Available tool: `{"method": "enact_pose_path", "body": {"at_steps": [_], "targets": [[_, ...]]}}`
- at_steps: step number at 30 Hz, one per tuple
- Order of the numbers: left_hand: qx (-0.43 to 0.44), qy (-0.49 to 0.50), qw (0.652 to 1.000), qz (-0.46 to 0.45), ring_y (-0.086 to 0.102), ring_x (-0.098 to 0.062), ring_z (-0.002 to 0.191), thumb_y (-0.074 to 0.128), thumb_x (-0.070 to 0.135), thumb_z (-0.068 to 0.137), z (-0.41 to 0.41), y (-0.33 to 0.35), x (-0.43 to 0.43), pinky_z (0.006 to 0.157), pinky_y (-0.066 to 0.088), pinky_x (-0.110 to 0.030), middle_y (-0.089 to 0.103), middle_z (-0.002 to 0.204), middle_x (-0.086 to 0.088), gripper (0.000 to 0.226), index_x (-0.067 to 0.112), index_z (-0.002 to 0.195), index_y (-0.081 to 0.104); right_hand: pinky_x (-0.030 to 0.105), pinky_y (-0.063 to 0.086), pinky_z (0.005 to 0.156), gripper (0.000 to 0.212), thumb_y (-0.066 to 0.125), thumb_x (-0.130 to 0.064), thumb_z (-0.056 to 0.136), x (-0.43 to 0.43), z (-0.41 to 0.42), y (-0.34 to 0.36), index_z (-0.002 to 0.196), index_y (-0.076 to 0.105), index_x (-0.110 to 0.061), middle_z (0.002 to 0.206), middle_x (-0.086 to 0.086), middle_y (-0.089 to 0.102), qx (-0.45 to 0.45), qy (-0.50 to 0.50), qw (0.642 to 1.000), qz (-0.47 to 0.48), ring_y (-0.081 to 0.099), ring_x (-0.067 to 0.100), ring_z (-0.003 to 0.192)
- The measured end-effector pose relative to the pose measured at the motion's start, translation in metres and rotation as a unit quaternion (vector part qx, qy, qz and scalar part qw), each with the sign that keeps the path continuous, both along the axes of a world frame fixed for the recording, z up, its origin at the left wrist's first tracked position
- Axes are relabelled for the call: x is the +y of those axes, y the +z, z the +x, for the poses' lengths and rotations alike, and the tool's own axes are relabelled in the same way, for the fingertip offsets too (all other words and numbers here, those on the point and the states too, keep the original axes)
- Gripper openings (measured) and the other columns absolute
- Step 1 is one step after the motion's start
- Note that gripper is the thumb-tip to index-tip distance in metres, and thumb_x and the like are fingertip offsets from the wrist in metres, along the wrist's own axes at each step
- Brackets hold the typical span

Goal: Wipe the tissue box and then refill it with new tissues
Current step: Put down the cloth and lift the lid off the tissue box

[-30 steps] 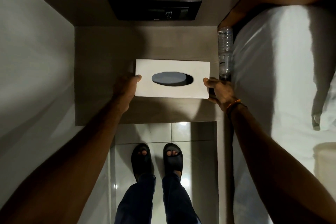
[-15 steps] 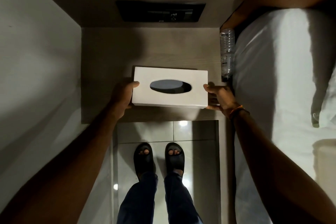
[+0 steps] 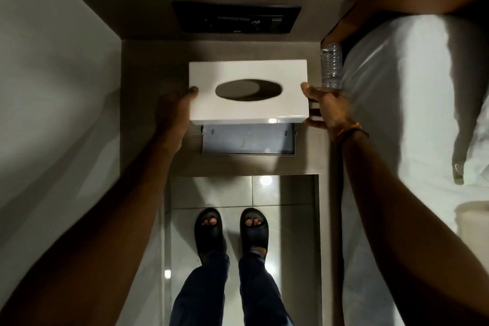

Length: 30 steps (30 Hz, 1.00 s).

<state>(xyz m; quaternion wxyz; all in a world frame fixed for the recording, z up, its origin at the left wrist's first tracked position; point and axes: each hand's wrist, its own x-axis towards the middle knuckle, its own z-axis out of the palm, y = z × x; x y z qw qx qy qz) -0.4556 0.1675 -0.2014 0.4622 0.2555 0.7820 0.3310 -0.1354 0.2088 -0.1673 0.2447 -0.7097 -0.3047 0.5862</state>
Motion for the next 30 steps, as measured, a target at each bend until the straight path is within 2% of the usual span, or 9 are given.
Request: {"method": "enact_pose_path", "body": {"at_steps": [2,5,10,12,15,18,23,26,30], "targets": [[-0.029,0.014,0.999,-0.019,0.065,-0.019,0.091,0.064,0.058,0.075,-0.002,-0.004,0.013,0.091,0.056,-0.049,0.066,0.097,0.007,0.031,0.031,0.092,0.064,0.028,0.057,0.065,0.022,0.076,-0.045,0.086,0.013,-0.007,-0.002,0.097,0.072,-0.026,0.092,-0.011,0.079,0.000,-0.010,1.000,0.003,0.075,0.015,0.088],[-0.041,0.004,0.999,-0.032,0.063,-0.026,0.108,0.063,0.047,0.080,-0.003,-0.010,0.027,0.098,0.054,-0.050,0.065,0.119,-0.005,0.036,0.028,0.111,0.060,0.029,0.057,0.069,0.019,0.079,-0.041,0.085,0.026,-0.015,-0.012,0.093,0.074,-0.025,0.101,-0.002,0.079,-0.008,-0.013,1.000,0.010,0.073,0.019,0.093],[0.002,-0.035,0.999,-0.030,0.060,-0.031,0.114,0.055,0.031,0.101,0.001,-0.024,0.043,0.102,0.052,-0.052,0.061,0.117,-0.009,0.034,0.012,0.128,0.060,0.037,0.058,0.077,0.012,0.079,-0.026,0.086,0.035,-0.022,-0.038,0.079,0.071,-0.021,0.089,0.006,0.069,-0.010,-0.005,1.000,0.024,0.067,0.024,0.087],[0.015,-0.047,0.998,-0.026,0.060,-0.030,0.111,0.053,0.029,0.102,0.005,-0.029,0.047,0.102,0.051,-0.052,0.060,0.117,-0.009,0.034,0.010,0.129,0.060,0.040,0.060,0.080,0.005,0.076,-0.022,0.088,0.039,-0.021,-0.047,0.093,0.075,-0.020,0.096,0.008,0.072,-0.010,-0.011,0.999,0.032,0.068,0.026,0.090],[0.029,-0.041,0.999,-0.014,0.057,-0.024,0.104,0.052,0.026,0.103,0.012,-0.034,0.051,0.102,0.052,-0.047,0.059,0.112,-0.006,0.032,0.011,0.129,0.061,0.048,0.063,0.086,0.003,0.074,-0.020,0.089,0.044,-0.016,-0.058,0.089,0.077,-0.020,0.098,0.006,0.073,-0.021,-0.001,0.999,0.036,0.070,0.033,0.101],[0.039,-0.053,0.998,-0.007,0.057,-0.023,0.108,0.052,0.024,0.103,0.018,-0.039,0.054,0.100,0.053,-0.041,0.062,0.126,-0.010,0.033,0.011,0.133,0.060,0.057,0.061,0.090,0.005,0.074,-0.018,0.088,0.046,-0.011,-0.065,0.091,0.077,-0.017,0.104,0.008,0.075,-0.045,0.009,0.998,0.035,0.070,0.031,0.103],[0.063,-0.074,0.995,-0.012,0.056,-0.019,0.105,0.053,0.026,0.102,0.018,-0.043,0.050,0.095,0.054,-0.036,0.058,0.116,-0.001,0.034,0.013,0.133,0.060,0.053,0.061,0.093,0.008,0.076,-0.016,0.087,0.047,-0.007,-0.064,0.091,0.078,-0.023,0.112,0.009,0.077,-0.063,0.022,0.997,0.038,0.072,0.030,0.108],[0.074,-0.076,0.994,-0.011,0.058,-0.021,0.105,0.054,0.023,0.101,0.019,-0.043,0.048,0.096,0.055,-0.040,0.063,0.123,-0.008,0.032,0.011,0.129,0.063,0.050,0.061,0.094,0.018,0.075,-0.016,0.088,0.047,-0.009,-0.061,0.106,0.078,-0.016,0.113,0.007,0.077,-0.075,0.028,0.996,0.035,0.072,0.028,0.108],[0.101,-0.060,0.993,-0.017,0.059,-0.022,0.100,0.052,0.026,0.102,0.025,-0.040,0.048,0.075,0.050,-0.026,0.065,0.122,-0.012,0.032,0.010,0.125,0.065,0.049,0.059,0.096,0.018,0.074,-0.025,0.091,0.040,-0.012,-0.056,0.105,0.077,-0.013,0.104,0.007,0.077,-0.118,0.069,0.989,0.063,0.072,0.027,0.102]]}}
